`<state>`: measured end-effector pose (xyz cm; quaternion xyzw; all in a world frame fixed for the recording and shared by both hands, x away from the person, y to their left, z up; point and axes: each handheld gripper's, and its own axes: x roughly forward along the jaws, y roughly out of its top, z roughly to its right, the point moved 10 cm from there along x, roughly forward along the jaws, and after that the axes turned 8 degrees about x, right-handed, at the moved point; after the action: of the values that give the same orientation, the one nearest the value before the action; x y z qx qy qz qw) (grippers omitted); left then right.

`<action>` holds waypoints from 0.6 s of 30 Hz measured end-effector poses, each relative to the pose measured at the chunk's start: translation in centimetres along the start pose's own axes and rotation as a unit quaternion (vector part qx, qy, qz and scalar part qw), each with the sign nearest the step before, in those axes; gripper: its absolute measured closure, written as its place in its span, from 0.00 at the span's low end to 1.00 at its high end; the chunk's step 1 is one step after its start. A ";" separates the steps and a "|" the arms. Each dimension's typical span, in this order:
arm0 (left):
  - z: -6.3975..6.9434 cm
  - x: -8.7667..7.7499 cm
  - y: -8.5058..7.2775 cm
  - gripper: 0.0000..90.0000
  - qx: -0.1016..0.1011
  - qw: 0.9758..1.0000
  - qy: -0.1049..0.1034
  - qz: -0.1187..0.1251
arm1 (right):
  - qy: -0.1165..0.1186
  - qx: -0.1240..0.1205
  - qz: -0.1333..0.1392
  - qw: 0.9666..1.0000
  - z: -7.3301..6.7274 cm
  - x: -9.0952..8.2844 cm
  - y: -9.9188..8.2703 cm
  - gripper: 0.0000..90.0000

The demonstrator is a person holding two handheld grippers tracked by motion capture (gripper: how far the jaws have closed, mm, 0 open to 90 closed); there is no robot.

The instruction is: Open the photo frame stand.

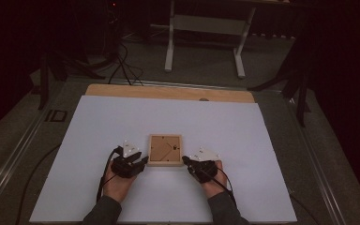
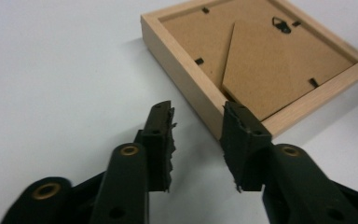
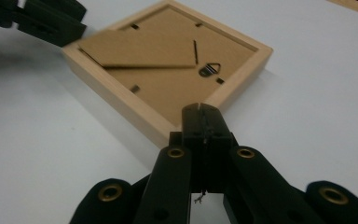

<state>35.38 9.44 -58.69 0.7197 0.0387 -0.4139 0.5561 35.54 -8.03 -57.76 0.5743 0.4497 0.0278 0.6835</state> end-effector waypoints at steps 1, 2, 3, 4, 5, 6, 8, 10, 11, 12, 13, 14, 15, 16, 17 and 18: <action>0.0 -0.1 0.1 0.67 -0.001 1.000 -0.002 0.004 | 0.003 -0.001 0.003 1.000 -0.1 0.0 0.1 1.00; -0.1 -0.1 0.2 0.66 -0.002 1.000 -0.004 0.009 | 0.005 -0.004 0.004 1.000 -0.3 0.0 0.1 1.00; -0.1 -0.2 0.4 0.65 -0.004 1.000 -0.007 0.013 | 0.005 -0.007 0.003 1.000 -0.4 0.1 0.1 0.99; 0.0 -0.2 0.5 0.64 -0.002 1.000 -0.009 0.014 | 0.005 -0.010 0.002 1.000 -0.4 0.1 0.0 0.99; 0.1 -0.2 0.6 0.62 0.000 1.000 -0.015 0.018 | 0.004 -0.010 0.000 1.000 -0.5 0.2 -0.1 0.99; 0.4 -0.3 0.8 0.61 0.001 0.999 -0.024 0.023 | 0.006 -0.011 0.000 1.000 -0.5 0.3 -0.1 0.99; 1.1 -0.3 1.2 0.59 0.014 0.999 -0.041 0.033 | 0.008 -0.013 0.000 1.000 -0.5 0.3 -0.1 0.99; 1.7 -0.3 1.5 0.58 0.027 0.998 -0.050 0.034 | 0.009 -0.014 0.000 1.000 -0.5 0.3 -0.1 0.99; 2.0 -0.3 1.7 0.57 0.036 0.997 -0.053 0.036 | 0.010 -0.015 0.000 1.000 -0.5 0.3 -0.1 0.99; 2.1 -0.3 1.8 0.56 0.040 0.997 -0.054 0.036 | 0.010 -0.017 0.001 1.000 -0.5 0.3 -0.1 0.99; 2.3 -0.2 2.0 0.56 0.041 0.997 -0.056 0.037 | 0.009 -0.017 0.001 1.000 -0.5 0.3 -0.1 0.99; 2.4 -0.1 2.0 0.56 0.042 0.997 -0.056 0.035 | 0.008 -0.019 0.001 1.000 -0.6 0.3 -0.1 0.99; 2.5 0.1 2.1 0.56 0.043 0.997 -0.055 0.033 | 0.007 -0.019 0.002 1.000 -0.6 0.3 -0.1 0.99; 2.5 0.2 2.2 0.55 0.044 0.997 -0.053 0.032 | 0.007 -0.019 0.002 1.000 -0.6 0.3 -0.1 0.99; 2.5 0.4 2.3 0.55 0.043 0.997 -0.055 0.030 | 0.008 -0.018 0.002 1.000 -0.6 0.3 -0.1 0.99; 2.6 0.5 2.4 0.55 0.042 0.997 -0.058 0.029 | 0.008 -0.018 0.003 1.000 -0.6 0.3 -0.1 0.99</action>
<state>35.56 6.19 -57.30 0.7181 -0.0319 -0.4398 0.5384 35.31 -7.45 -58.01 0.5629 0.4529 0.0421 0.6901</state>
